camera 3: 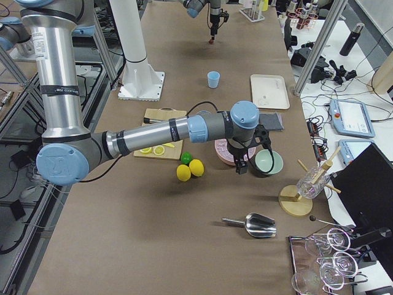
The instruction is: Put ice and strawberries in cup
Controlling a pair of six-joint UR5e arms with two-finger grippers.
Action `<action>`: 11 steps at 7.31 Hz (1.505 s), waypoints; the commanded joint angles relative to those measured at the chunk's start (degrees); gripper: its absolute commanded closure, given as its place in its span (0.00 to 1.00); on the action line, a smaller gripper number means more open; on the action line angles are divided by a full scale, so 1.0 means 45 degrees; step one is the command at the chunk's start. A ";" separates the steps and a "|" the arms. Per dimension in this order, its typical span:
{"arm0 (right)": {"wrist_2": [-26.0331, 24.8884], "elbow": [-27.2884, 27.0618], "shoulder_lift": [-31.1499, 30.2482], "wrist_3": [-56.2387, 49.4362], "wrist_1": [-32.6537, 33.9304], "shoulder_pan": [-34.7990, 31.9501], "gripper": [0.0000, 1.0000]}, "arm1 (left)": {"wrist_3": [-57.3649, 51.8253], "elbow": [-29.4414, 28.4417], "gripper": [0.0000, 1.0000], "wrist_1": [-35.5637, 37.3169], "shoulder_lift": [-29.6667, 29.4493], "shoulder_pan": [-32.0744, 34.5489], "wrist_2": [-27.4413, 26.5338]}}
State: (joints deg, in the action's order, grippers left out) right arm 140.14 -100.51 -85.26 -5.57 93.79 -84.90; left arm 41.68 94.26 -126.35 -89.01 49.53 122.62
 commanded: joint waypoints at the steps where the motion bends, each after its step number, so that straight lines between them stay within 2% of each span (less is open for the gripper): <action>1: -0.0030 -0.0009 -0.0076 0.0007 -0.0003 -0.0001 0.01 | 0.0855 -0.0009 0.03 -0.0184 0.0033 -0.0713 -0.0705; 3: -0.0030 -0.0126 -0.0231 0.0027 -0.0003 0.0018 0.01 | 0.0835 -0.0067 0.32 -0.0164 0.0073 -0.0713 -0.0997; 4: -0.0030 -0.0165 -0.0290 0.0065 -0.0003 0.0019 0.01 | 0.0835 -0.0048 0.40 -0.0164 0.0092 -0.0713 -0.0998; 5: -0.0030 -0.0127 -0.0310 0.0066 -0.0003 0.0019 0.01 | 0.0855 0.0049 0.57 -0.0164 0.0092 -0.0713 -0.0979; 8: -0.0030 -0.0146 -0.0330 0.0085 -0.0003 0.0019 0.01 | 0.0874 0.0733 0.91 -0.0047 0.0579 -0.0694 -0.0940; 9: -0.0030 -0.0165 -0.0388 0.0085 -0.0003 0.0019 0.01 | 0.0913 0.0850 1.00 -0.0047 0.0619 -0.0694 -0.0940; 11: -0.0030 -0.0185 -0.0389 0.0105 -0.0003 0.0019 0.01 | 0.0913 0.1589 1.00 0.0437 0.0348 -0.0655 -0.0881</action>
State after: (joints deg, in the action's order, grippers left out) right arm 140.01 -101.29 -86.97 -5.17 93.78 -84.81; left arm 45.77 99.30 -126.02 -86.75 46.47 118.52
